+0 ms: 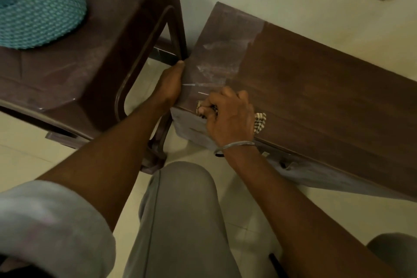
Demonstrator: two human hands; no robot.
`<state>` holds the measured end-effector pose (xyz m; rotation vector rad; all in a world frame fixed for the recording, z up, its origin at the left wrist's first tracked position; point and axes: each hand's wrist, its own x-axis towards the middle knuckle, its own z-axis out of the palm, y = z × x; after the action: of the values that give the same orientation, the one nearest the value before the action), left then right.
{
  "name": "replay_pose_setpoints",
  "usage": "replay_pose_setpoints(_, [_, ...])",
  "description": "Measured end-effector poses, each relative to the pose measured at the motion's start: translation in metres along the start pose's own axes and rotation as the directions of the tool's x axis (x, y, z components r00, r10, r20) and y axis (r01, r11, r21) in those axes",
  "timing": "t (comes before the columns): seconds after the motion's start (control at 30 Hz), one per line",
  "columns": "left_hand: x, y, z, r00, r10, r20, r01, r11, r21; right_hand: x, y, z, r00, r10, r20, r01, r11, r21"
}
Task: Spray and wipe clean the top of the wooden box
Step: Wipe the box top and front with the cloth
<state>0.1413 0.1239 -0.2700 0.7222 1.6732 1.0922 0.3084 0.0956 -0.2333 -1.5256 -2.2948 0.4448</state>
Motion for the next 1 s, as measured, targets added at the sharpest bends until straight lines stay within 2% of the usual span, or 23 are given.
replay_pose_setpoints(0.07, [-0.003,-0.001,0.002,0.996,-0.088,0.017,0.089,0.981,-0.170,0.011,-0.022,0.009,0.998,-0.050,0.038,0.051,0.998,-0.021])
replay_pose_setpoints(0.17, [-0.007,-0.004,-0.005,0.988,-0.102,0.119,0.144,0.888,-0.436,0.030,-0.050,0.021,0.992,-0.086,0.087,0.087,0.996,-0.007])
replay_pose_setpoints(0.27, [-0.012,0.001,-0.009,0.985,-0.101,0.139,0.157,0.853,-0.497,0.035,-0.053,0.021,0.990,-0.102,0.098,0.101,0.995,0.010])
replay_pose_setpoints(0.4, [-0.014,0.003,-0.004,0.994,-0.037,0.102,0.079,0.892,-0.445,0.021,-0.029,0.007,0.986,-0.129,0.102,0.130,0.991,-0.004])
replay_pose_setpoints(0.6, [-0.013,0.004,-0.004,0.989,0.024,0.144,0.006,0.980,-0.199,0.001,0.028,-0.010,1.000,-0.016,-0.021,0.015,0.999,-0.035])
replay_pose_setpoints(0.77, [-0.012,0.004,0.003,0.985,0.134,0.108,-0.117,0.982,-0.150,0.017,-0.003,-0.002,1.000,-0.012,-0.002,0.012,1.000,-0.022])
replay_pose_setpoints(0.9, [-0.009,-0.006,-0.001,0.988,0.153,0.032,-0.153,0.988,-0.024,0.050,-0.038,0.012,0.995,-0.048,0.087,0.052,0.998,-0.043])
replay_pose_setpoints(1.0, [-0.007,-0.006,-0.003,0.989,0.148,-0.019,-0.146,0.988,0.054,0.054,-0.036,0.010,0.991,-0.084,0.100,0.088,0.995,-0.037])
